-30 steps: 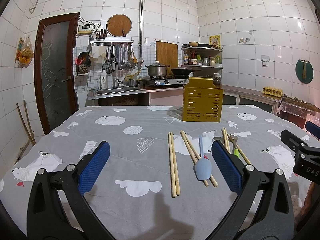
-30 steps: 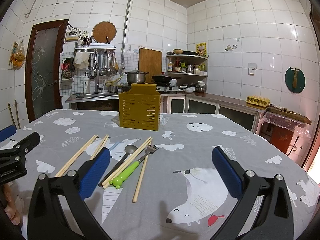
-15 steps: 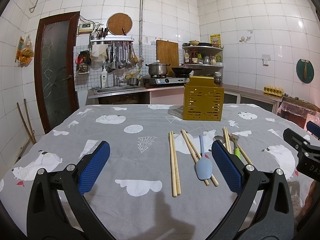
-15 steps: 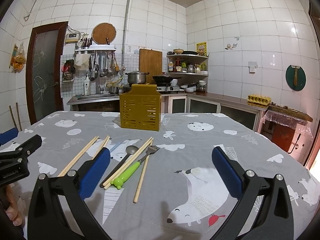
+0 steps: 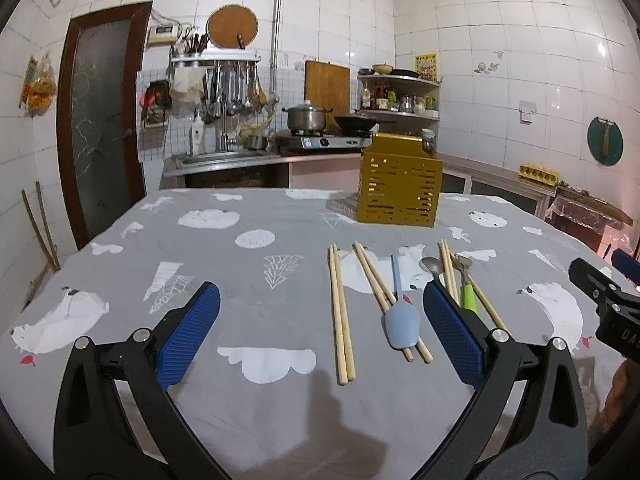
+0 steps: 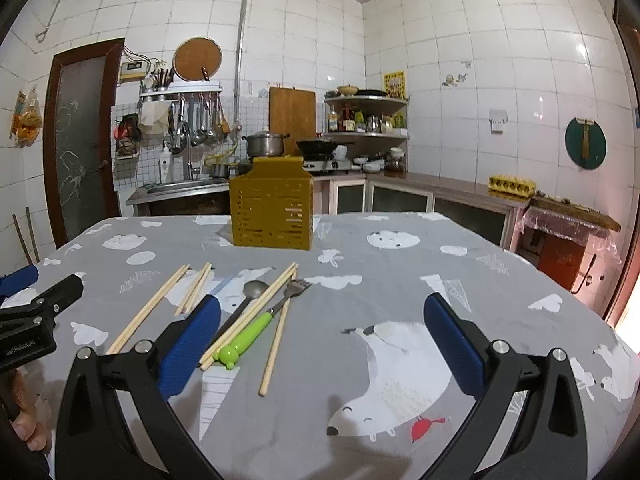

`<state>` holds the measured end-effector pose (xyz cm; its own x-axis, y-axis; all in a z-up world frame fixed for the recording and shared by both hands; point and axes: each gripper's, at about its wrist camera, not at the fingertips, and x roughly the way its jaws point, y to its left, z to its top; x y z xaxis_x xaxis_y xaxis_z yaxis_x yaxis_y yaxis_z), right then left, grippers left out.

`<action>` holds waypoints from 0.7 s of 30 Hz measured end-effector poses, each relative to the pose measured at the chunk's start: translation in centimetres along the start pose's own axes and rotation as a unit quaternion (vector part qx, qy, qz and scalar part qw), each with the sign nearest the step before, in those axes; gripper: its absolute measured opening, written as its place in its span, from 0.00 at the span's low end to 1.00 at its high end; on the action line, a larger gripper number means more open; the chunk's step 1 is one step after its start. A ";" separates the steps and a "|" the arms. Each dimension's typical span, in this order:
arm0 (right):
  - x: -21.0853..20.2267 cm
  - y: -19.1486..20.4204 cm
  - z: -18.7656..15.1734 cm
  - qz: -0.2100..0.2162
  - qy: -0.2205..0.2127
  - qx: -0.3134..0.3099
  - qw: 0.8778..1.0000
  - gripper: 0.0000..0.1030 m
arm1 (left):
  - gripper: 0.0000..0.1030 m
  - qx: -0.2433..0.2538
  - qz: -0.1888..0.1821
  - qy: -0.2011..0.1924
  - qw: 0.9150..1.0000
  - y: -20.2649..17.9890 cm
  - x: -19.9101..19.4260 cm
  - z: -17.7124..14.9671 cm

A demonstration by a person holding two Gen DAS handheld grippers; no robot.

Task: Organize utensils
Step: 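Lower the left tool onto a chopstick and close it while the right tool grasps another chopstick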

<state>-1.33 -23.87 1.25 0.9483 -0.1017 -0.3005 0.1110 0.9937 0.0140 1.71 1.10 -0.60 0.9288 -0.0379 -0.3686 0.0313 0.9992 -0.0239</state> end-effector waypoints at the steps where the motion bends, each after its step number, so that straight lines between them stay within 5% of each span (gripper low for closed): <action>1: 0.1 0.0 0.0 0.001 0.003 0.002 1.000 0.96 | 0.95 -0.001 0.006 0.007 1.000 -0.1 0.2 0.0; 9: 2.0 0.8 0.7 -0.002 0.030 -0.022 0.999 0.96 | 0.95 0.011 0.004 0.044 0.999 -0.3 1.8 0.6; 13: 4.4 0.8 2.5 -0.004 0.055 -0.016 0.998 0.96 | 0.95 0.040 0.021 0.047 0.998 -0.8 3.3 2.8; 21: 10.9 2.2 5.4 -0.002 0.117 -0.023 0.993 0.96 | 0.95 0.032 -0.002 0.088 0.996 -0.3 8.9 6.8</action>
<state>10.82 -23.01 3.11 0.8519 -0.0974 -0.5146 0.0963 0.9949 -0.0289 12.47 0.51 2.45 0.8495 -0.0375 -0.5262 0.0637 0.9975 0.0318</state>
